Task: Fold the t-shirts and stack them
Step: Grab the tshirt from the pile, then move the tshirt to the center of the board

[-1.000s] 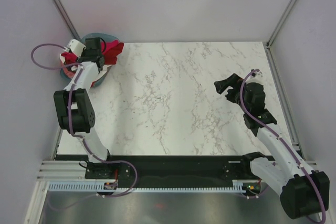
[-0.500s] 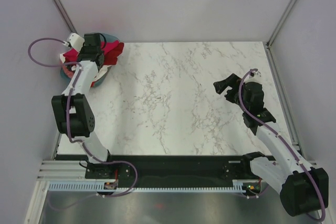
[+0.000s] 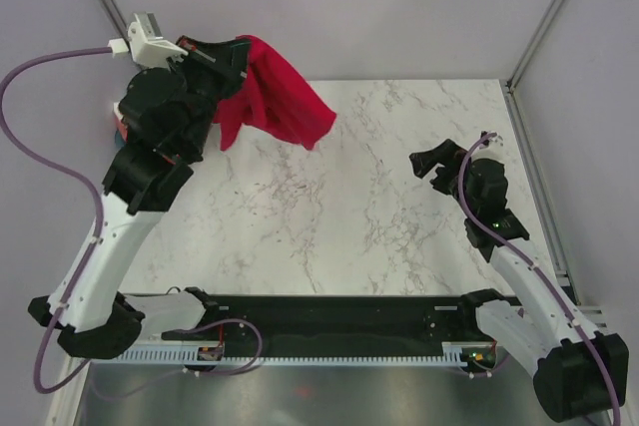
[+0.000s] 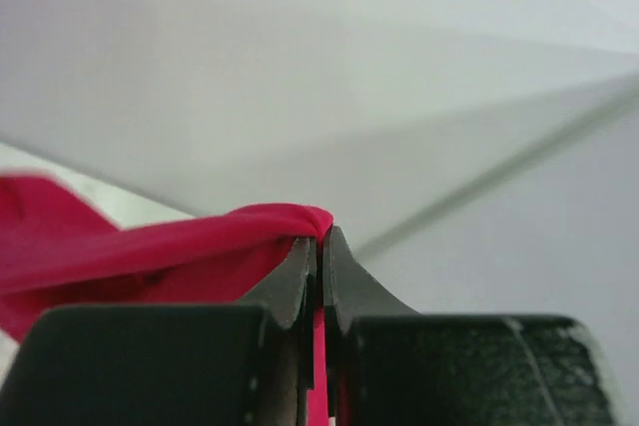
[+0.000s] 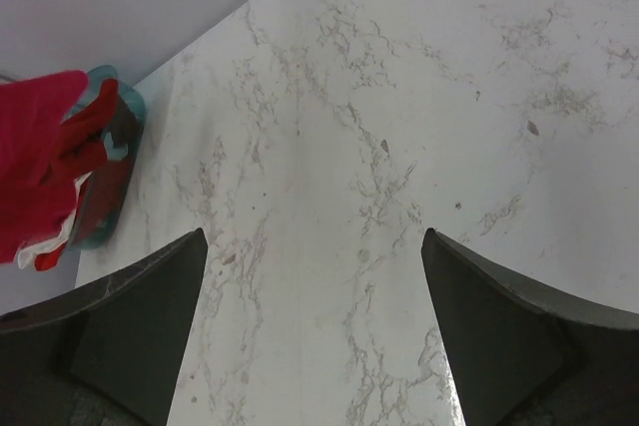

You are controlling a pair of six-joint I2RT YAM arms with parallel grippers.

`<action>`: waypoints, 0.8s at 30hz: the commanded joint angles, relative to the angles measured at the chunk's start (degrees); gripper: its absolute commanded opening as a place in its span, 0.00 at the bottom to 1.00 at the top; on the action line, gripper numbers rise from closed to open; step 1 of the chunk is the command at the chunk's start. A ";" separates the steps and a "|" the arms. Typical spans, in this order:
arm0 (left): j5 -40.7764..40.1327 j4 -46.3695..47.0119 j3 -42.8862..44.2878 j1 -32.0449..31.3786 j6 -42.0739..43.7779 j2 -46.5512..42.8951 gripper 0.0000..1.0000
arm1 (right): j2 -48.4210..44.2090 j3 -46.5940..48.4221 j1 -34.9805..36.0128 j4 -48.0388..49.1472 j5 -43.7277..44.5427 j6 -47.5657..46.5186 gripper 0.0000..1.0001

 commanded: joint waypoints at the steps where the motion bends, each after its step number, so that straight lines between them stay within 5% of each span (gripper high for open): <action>1: 3.68 1.53 5.72 -7.83 -4.50 -1.44 0.02 | -2.81 0.68 -0.02 0.26 3.32 -1.33 0.98; 6: 5.89 0.65 4.07 -12.59 -7.76 0.23 0.02 | -4.57 0.59 -0.02 -0.18 4.29 -2.12 0.98; 13: -10.27 2.93 -22.60 -10.58 -10.47 0.74 0.03 | -2.56 1.20 -0.02 -0.09 1.57 -3.00 0.97; 16: -6.81 6.97 -31.95 -6.03 -15.56 4.25 0.28 | 0.52 1.82 0.07 0.26 -1.59 -4.05 0.96; 17: -2.86 7.59 -33.10 -3.74 -17.67 7.93 0.58 | 1.48 2.34 0.07 0.43 -2.55 -4.40 0.96; 20: 19.38 7.33 -31.89 6.64 -17.52 14.62 0.71 | 5.88 4.35 3.57 0.61 -5.29 -7.12 0.95; 24: 22.05 6.89 -32.32 7.01 -10.15 10.54 0.89 | 11.06 8.67 13.59 -4.48 2.61 -10.99 0.94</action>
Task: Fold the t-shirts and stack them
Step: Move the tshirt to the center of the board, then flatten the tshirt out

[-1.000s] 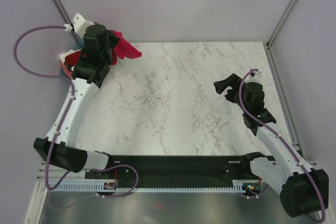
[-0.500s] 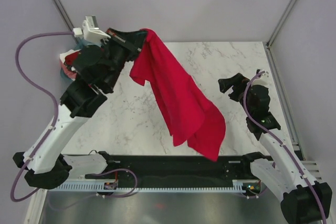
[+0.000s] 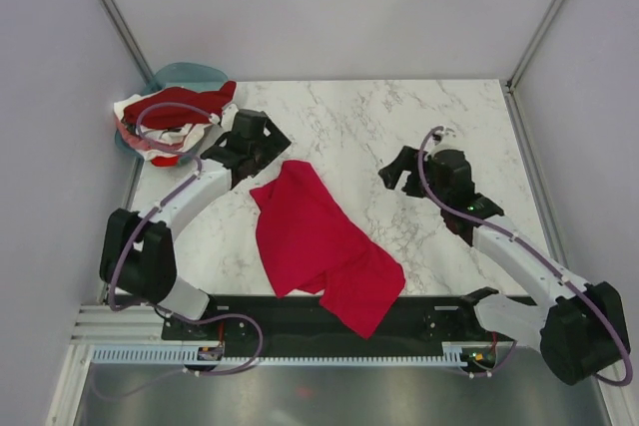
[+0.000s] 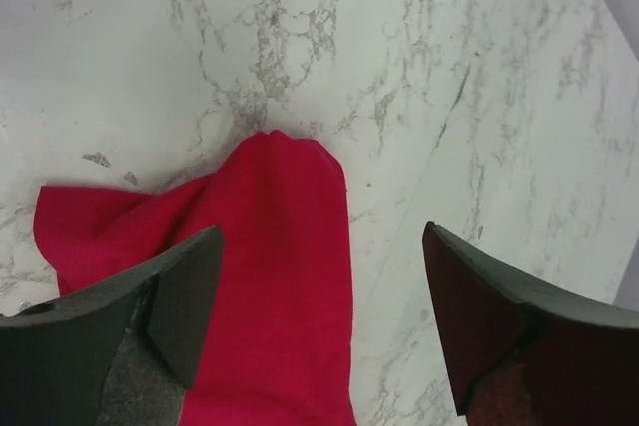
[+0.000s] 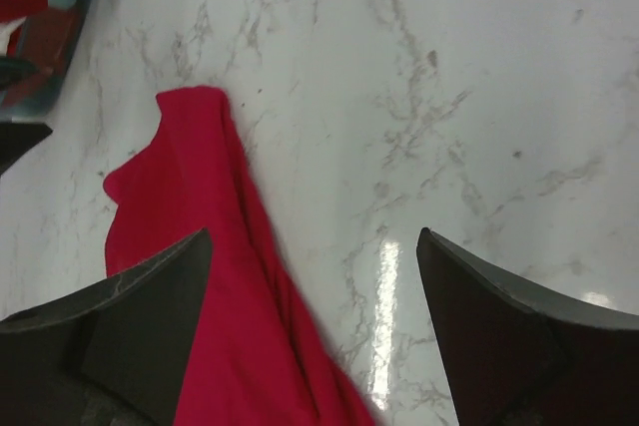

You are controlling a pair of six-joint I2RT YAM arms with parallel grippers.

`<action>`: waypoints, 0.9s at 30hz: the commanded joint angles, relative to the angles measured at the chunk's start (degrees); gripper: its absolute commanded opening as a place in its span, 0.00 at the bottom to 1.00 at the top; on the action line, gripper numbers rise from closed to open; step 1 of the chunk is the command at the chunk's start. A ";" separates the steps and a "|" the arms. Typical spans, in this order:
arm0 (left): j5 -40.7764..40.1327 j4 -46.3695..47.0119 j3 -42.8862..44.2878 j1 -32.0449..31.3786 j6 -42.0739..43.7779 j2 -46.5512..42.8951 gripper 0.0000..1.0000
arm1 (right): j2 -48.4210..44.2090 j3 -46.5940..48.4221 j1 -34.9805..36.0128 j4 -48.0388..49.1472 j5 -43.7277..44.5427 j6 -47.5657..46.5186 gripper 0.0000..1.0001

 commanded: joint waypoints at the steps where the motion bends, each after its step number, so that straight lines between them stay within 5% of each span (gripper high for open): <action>1: 7.87 3.57 -0.03 -1.78 3.90 -8.56 0.91 | 3.09 5.35 6.96 -2.21 3.14 -4.64 0.92; 7: 9.44 6.44 -12.07 -3.72 7.24 -18.15 0.96 | 4.95 7.37 14.96 -7.74 5.43 -8.51 0.83; 11: 13.49 12.00 -19.11 -3.72 13.12 -21.76 0.93 | 5.56 5.19 27.49 -12.40 9.29 -7.46 0.82; 27: 14.55 17.36 -29.49 -5.56 18.50 -32.91 0.90 | 11.08 -2.47 61.18 -26.03 16.59 11.07 0.72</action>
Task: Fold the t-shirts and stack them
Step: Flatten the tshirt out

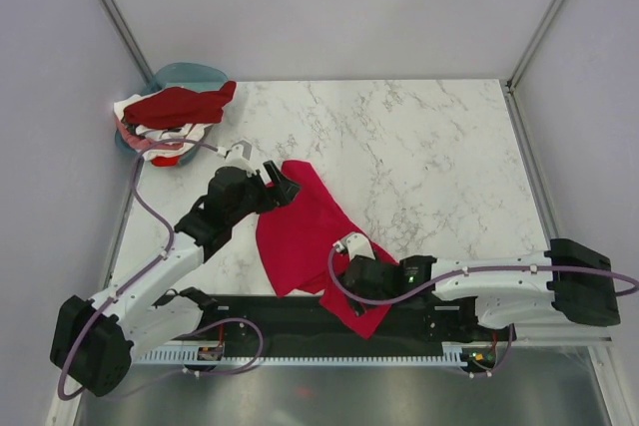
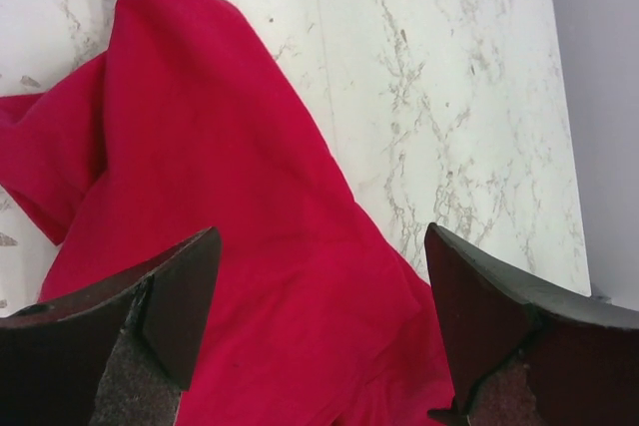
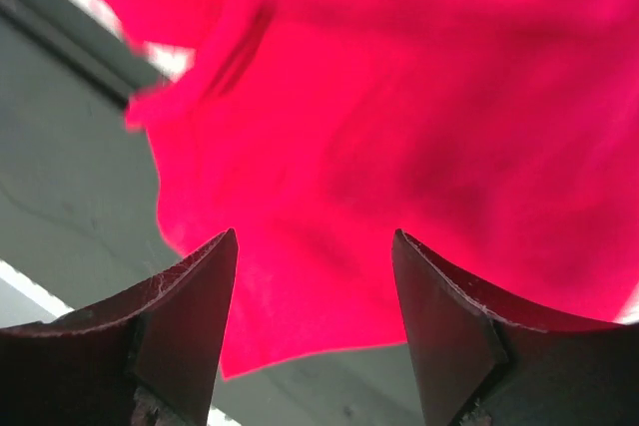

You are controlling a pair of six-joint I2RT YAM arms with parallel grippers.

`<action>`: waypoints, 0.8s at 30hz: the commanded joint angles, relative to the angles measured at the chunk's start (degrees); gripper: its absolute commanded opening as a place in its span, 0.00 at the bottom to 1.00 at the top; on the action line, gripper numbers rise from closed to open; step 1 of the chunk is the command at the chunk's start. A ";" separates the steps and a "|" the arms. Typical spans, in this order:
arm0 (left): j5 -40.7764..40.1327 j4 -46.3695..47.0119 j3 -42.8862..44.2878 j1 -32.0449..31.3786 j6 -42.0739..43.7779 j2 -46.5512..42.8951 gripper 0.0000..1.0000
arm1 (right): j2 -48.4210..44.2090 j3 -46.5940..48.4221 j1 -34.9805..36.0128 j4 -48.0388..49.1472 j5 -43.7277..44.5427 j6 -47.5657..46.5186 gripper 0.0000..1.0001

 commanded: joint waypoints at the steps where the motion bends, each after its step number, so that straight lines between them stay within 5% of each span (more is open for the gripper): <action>1: -0.18 3.18 -0.51 -0.08 2.74 -2.52 0.90 | 3.03 -0.07 6.19 -2.21 1.69 6.72 0.72; 15: 0.08 3.27 -0.77 -0.08 3.44 -3.93 0.90 | 2.95 -2.17 18.87 -3.09 3.97 16.30 0.67; 18: 0.26 3.18 -0.51 -0.08 3.44 -3.23 0.90 | 3.12 -3.05 20.11 -3.26 4.41 17.53 0.59; 21: 0.87 3.18 -0.33 -0.08 3.70 -2.61 0.89 | 3.13 -4.10 20.46 -3.53 4.67 18.15 0.41; 22: 0.78 3.27 -0.33 -0.08 3.71 -2.52 0.89 | 2.69 -4.11 20.54 -3.96 6.42 18.32 0.27; 24: 0.70 3.27 -0.51 -0.16 3.97 -2.35 0.87 | -0.11 -3.67 20.37 -6.16 8.97 18.94 0.20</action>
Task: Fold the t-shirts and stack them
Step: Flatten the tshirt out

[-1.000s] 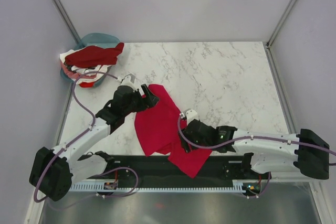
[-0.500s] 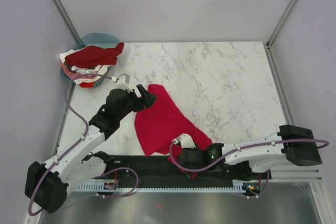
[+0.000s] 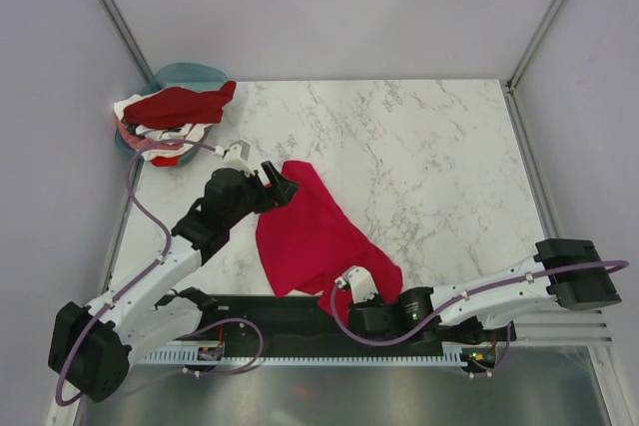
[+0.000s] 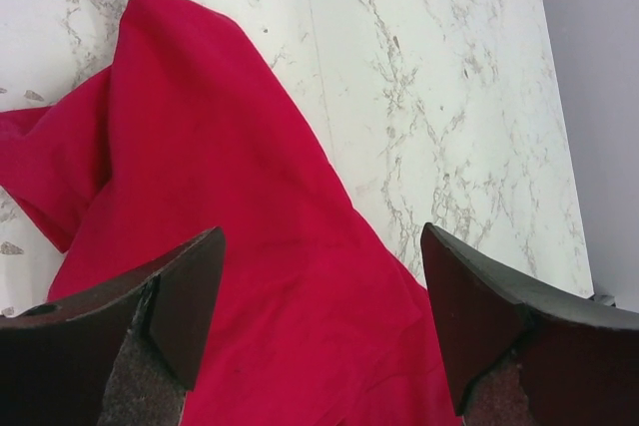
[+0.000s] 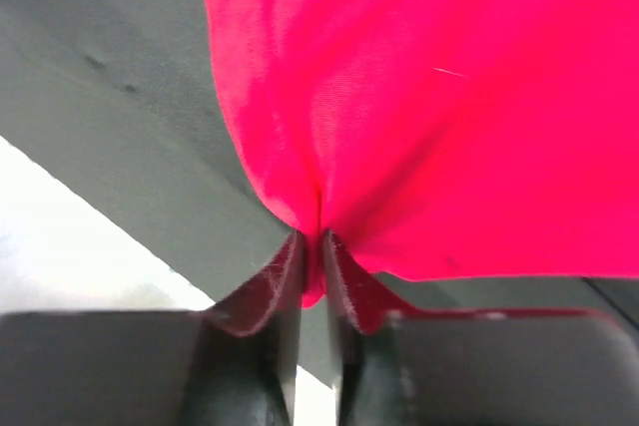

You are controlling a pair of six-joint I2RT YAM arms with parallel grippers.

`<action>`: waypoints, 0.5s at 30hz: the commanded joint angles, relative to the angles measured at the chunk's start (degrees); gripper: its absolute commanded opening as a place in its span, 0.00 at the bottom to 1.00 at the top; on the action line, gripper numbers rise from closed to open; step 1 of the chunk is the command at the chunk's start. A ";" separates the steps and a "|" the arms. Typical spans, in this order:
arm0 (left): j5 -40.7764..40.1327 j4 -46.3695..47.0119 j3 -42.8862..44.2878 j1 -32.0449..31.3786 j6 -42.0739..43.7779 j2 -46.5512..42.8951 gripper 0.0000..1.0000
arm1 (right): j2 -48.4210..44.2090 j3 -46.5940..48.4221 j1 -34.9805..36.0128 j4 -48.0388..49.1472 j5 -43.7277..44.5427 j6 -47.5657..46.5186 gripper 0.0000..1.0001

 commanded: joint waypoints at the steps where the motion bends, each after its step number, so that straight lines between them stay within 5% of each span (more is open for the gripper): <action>1: 0.56 2.22 0.08 -0.25 2.48 0.34 0.87 | -3.71 -0.11 0.11 -6.81 7.09 2.07 0.06; 6: 0.56 2.22 -0.45 -0.16 2.48 1.39 0.86 | -9.60 4.99 -9.27 -10.26 12.74 -3.81 0.00; 15: 3.36 3.97 0.08 -0.60 5.12 2.89 0.84 | -2.05 20.10 -48.52 -4.82 10.83 -24.29 0.00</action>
